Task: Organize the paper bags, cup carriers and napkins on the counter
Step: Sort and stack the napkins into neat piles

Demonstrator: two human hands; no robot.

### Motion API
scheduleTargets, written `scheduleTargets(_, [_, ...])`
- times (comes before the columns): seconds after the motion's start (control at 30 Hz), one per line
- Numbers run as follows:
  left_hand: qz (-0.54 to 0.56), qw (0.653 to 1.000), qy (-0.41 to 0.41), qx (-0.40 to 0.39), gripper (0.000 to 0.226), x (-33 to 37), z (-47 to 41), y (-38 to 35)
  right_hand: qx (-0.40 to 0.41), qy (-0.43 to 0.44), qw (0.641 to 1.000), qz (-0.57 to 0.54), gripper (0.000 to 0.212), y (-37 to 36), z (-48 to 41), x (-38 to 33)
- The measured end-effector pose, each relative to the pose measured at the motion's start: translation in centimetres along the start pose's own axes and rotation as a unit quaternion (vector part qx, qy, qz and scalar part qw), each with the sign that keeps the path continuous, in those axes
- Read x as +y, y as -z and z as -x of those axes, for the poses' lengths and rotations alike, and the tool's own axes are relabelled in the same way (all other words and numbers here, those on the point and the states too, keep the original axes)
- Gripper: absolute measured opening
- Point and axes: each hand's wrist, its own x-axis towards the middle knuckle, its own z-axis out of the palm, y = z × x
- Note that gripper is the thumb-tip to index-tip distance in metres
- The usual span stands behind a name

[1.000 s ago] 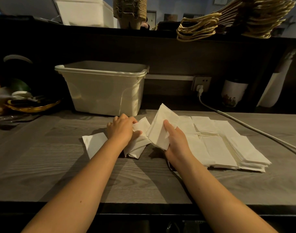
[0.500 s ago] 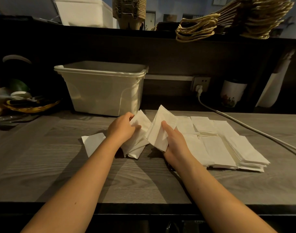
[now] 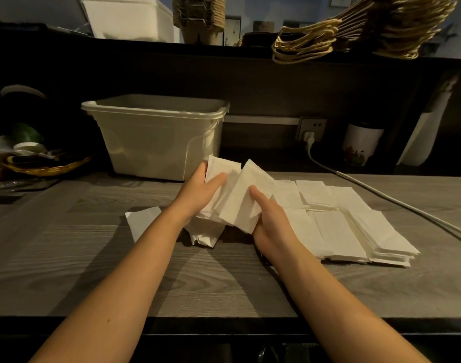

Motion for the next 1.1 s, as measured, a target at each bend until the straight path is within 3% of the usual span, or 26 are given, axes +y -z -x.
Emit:
scheduleTargets(0.1, [-0.001, 1.0, -0.008, -0.03, 0.02, 0.2, 0.4, -0.7, -0.001, -0.025, 0.999, -0.022, 0.02, -0.1, 0.1, 0.0])
scheduleTargets(0.23, [0.014, 0.999, -0.005, -0.03, 0.019, 0.4, 0.6, -1.5, -0.022, -0.021, 0.999, -0.016, 0.008, -0.2, 0.2, 0.1])
scheduleTargets(0.47, [0.051, 0.998, -0.005, -0.021, 0.022, 0.0, 1.1, -2.4, -0.051, 0.074, 0.991, 0.095, 0.012, 0.0, 0.3, 0.4])
scheduleTargets(0.57, [0.066, 0.998, 0.007, -0.002, 0.04, 0.2, 1.3, -2.7, -0.045, 0.104, 0.974, 0.195, 0.013, 0.2, 0.3, 0.5])
scheduleTargets(0.67, [0.09, 0.996, 0.005, 0.025, 0.041, 0.4, 1.4, -2.8, -0.024, 0.133, 0.955, 0.265, 0.011, 0.1, 0.1, 0.8])
scheduleTargets(0.73, [0.094, 0.995, 0.014, 0.029, 0.043, 0.1, 1.2, -2.9, -0.01, 0.145, 0.942, 0.302, 0.022, 0.0, -0.1, 1.0])
scheduleTargets(0.83, [0.092, 0.995, 0.036, -0.002, 0.055, -0.3, 1.2, -3.2, -0.008, 0.181, 0.93, 0.321, 0.011, 0.1, -0.2, 0.9])
scheduleTargets(0.9, [0.089, 0.995, 0.032, -0.018, 0.059, -0.4, 1.3, -3.5, -0.01, 0.208, 0.921, 0.328, 0.018, 0.2, -0.1, 0.7])
scheduleTargets(1.03, [0.053, 0.998, -0.006, -0.016, 0.034, -0.3, 1.3, -3.4, 0.006, 0.236, 0.921, 0.31, 0.024, 0.1, 0.0, 0.6])
scheduleTargets(1.1, [0.035, 0.999, -0.02, -0.007, 0.027, -0.4, 1.1, -3.4, 0.019, 0.236, 0.926, 0.292, 0.041, 0.1, -0.1, 0.8])
